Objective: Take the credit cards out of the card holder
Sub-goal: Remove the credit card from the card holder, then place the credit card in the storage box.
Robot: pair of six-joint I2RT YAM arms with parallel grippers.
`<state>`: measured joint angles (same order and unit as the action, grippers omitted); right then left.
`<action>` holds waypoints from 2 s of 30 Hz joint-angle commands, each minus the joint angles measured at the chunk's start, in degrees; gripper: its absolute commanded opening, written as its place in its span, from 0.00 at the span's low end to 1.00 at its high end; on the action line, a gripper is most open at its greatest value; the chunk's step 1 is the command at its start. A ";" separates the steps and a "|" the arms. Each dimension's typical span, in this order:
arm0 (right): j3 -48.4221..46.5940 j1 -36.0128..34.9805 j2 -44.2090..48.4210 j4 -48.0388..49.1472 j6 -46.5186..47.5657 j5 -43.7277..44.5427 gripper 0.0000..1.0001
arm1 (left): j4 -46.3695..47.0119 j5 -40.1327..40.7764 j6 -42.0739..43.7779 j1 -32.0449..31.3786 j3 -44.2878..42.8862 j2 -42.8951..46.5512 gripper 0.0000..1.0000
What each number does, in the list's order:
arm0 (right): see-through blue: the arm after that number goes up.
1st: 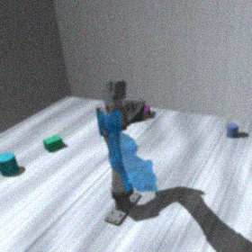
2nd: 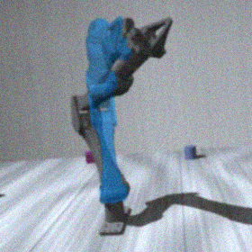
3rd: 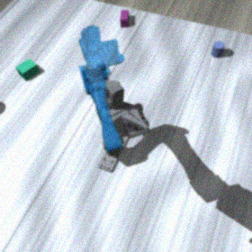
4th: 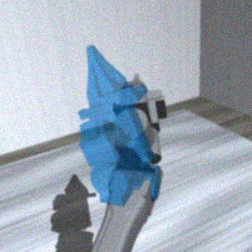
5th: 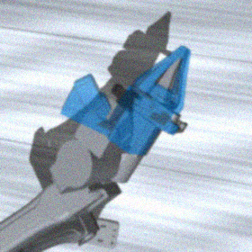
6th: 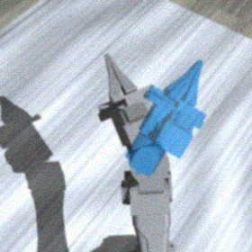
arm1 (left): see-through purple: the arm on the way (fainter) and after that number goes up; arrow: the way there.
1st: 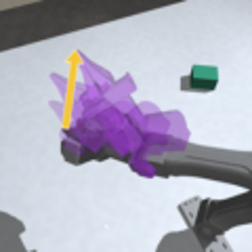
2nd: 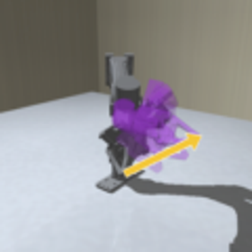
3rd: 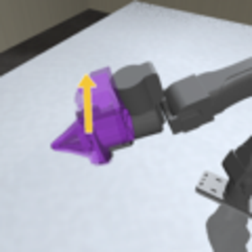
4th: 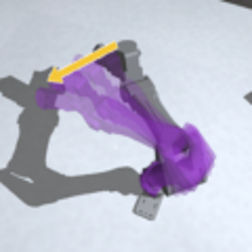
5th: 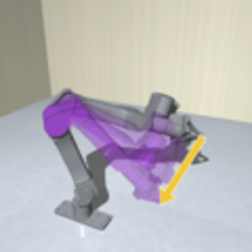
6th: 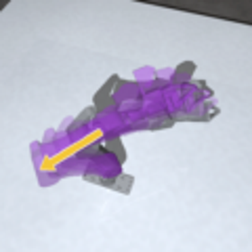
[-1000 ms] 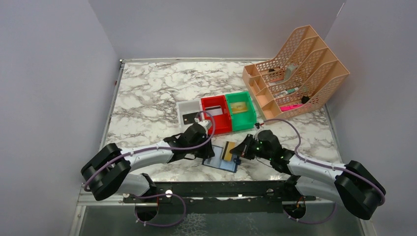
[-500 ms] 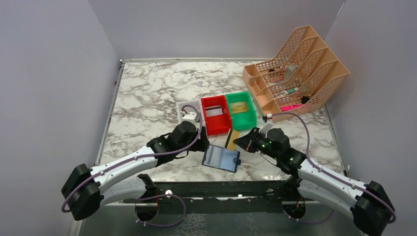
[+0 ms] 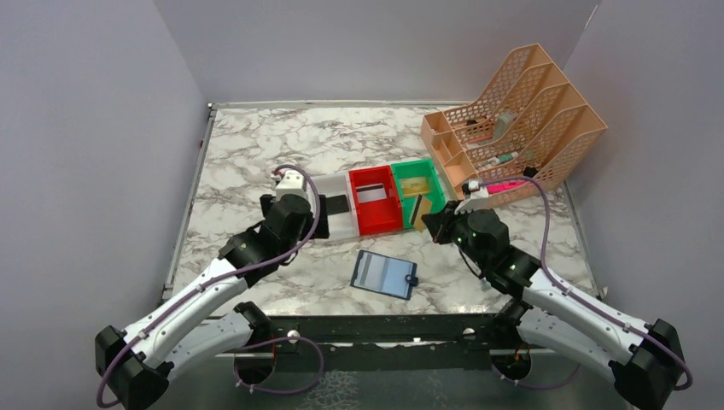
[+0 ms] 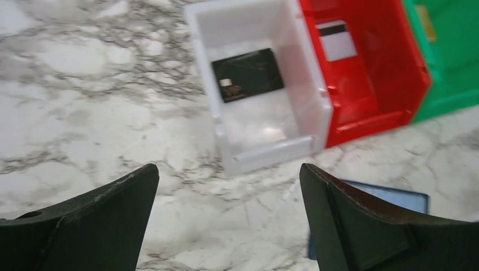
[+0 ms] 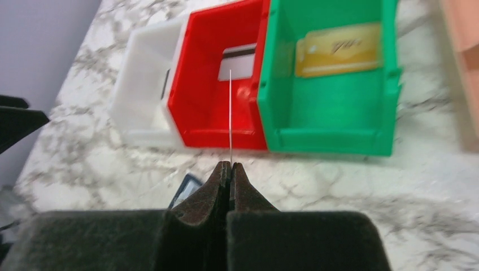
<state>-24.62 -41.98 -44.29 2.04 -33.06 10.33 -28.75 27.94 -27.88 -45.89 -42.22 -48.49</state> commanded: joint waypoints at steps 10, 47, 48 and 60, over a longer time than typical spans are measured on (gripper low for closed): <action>-14.05 0.40 -23.81 9.82 43.30 11.70 0.01 | 0.83 -11.81 11.00 24.51 1.15 -3.36 0.99; -20.73 7.87 -55.09 27.34 81.82 0.08 0.10 | 1.03 -12.89 10.92 24.62 1.26 -3.55 0.99; -20.59 7.87 -55.01 26.77 82.02 -0.36 0.10 | 1.04 -12.91 10.92 24.62 1.26 -3.62 0.99; -18.65 8.78 -54.41 25.17 81.77 -1.89 0.20 | 1.02 -13.88 11.11 24.62 1.08 -4.70 0.99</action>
<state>-43.77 -33.82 -98.91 27.20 48.49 9.67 -29.21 15.75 -17.63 -21.69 -41.39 -52.86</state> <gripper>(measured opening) 0.170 0.987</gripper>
